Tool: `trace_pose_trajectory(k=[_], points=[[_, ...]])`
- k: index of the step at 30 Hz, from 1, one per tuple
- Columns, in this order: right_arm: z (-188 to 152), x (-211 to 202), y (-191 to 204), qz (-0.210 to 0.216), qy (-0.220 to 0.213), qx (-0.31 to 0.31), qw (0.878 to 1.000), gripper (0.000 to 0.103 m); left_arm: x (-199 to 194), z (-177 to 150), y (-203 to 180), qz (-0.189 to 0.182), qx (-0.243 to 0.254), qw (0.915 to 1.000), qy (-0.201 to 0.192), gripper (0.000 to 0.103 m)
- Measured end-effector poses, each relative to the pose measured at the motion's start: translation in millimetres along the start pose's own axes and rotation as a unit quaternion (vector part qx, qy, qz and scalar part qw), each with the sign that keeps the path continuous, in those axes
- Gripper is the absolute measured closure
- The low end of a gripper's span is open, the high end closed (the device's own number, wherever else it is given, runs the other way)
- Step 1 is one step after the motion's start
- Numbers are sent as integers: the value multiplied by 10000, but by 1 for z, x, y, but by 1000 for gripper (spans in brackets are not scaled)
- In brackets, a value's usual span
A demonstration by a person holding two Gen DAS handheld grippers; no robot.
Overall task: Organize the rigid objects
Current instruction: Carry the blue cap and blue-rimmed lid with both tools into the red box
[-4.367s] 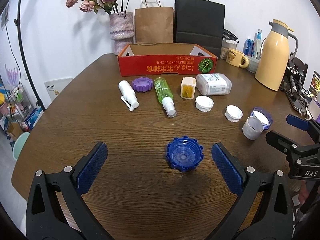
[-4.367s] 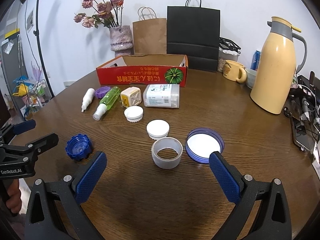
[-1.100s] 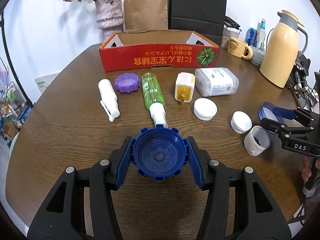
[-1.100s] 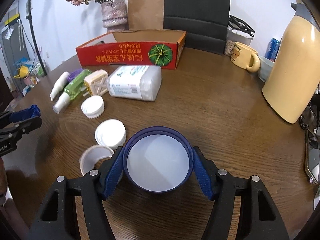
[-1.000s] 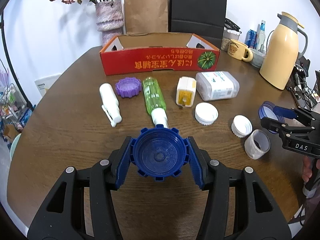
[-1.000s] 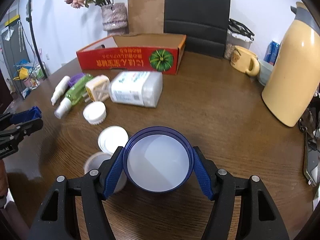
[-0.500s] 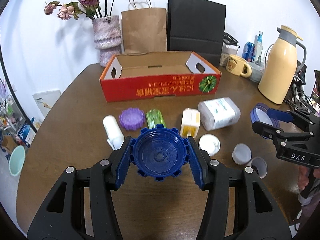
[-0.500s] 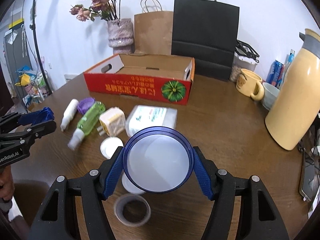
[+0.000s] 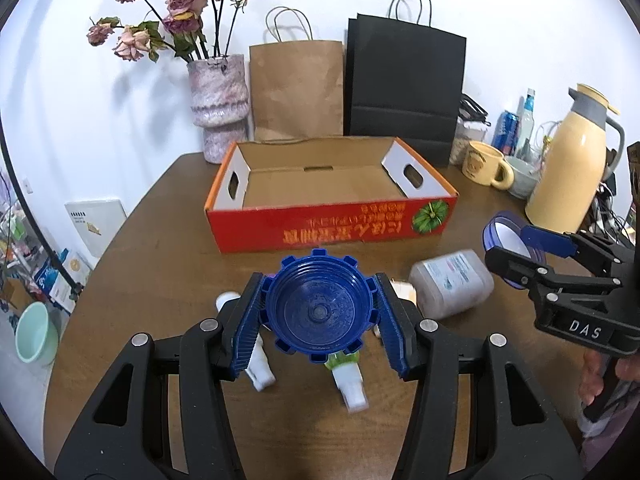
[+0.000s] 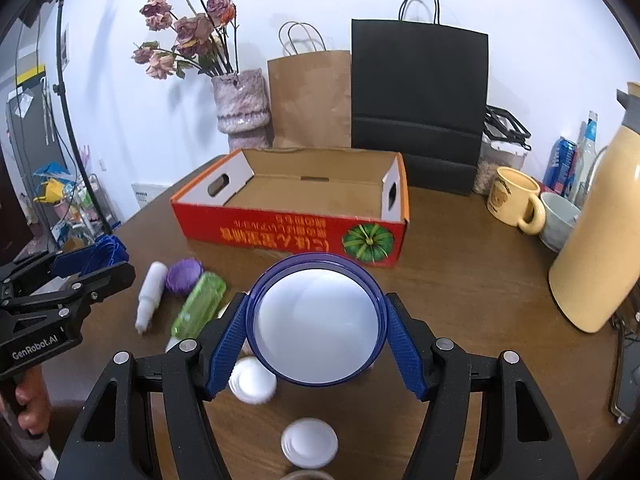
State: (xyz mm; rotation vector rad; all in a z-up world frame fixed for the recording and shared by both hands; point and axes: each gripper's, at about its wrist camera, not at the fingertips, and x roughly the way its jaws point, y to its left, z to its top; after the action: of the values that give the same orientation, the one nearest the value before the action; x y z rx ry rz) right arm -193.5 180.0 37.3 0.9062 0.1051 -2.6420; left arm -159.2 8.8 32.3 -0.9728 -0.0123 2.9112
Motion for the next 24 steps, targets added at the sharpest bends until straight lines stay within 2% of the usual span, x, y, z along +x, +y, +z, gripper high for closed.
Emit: trace_pose_trajectory(k=[14,24], points=[[45,38,11,0,-193,98,9998,32,34,41,10,204,-216,9994,-169,54],[69,67,5,-113,-119,120,9998,32,59,69,18,341,-508,9975,-356,54]])
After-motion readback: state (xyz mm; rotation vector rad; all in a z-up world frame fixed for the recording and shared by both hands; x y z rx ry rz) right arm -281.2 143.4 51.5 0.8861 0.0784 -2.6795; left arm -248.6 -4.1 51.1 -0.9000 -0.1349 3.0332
